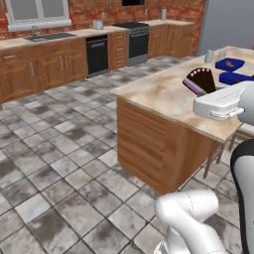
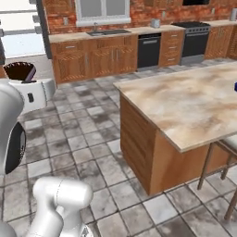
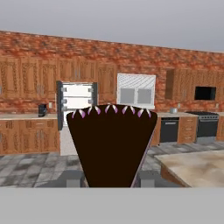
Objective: Take the cakes from the fridge and place them on the empty tray on the dining counter.
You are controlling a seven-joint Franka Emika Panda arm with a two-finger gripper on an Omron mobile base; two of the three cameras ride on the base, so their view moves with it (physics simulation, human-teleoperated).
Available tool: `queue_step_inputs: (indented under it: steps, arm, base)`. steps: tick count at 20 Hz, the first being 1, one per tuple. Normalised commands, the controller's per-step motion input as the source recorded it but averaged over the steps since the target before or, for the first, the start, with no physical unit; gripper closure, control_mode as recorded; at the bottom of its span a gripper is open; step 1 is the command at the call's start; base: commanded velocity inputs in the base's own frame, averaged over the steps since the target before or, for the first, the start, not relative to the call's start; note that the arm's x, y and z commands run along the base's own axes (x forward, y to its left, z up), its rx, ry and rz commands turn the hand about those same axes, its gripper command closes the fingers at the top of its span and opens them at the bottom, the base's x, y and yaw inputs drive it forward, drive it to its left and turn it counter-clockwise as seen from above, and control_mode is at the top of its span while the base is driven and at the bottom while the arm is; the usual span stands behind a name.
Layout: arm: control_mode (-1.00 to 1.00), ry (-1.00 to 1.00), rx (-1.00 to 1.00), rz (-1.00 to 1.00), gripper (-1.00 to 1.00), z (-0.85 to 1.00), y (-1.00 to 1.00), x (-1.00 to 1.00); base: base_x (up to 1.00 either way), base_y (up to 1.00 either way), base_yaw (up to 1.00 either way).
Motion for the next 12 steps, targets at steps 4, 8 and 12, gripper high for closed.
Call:
queue_step_inputs:
  steps: [4, 8, 12]
  arm:
    - [1.0, 0.0, 0.0, 0.0, 1.0, 0.0, 0.0, 0.0]
    - [1.0, 0.0, 0.0, 0.0, 1.0, 0.0, 0.0, 0.0]
    - [1.0, 0.0, 0.0, 0.0, 1.0, 0.0, 0.0, 0.0]
  base:
    - [0.15, -1.0, 0.17]
    - [0.04, -1.0, 0.19]
    - [-0.34, -1.0, 0.15]
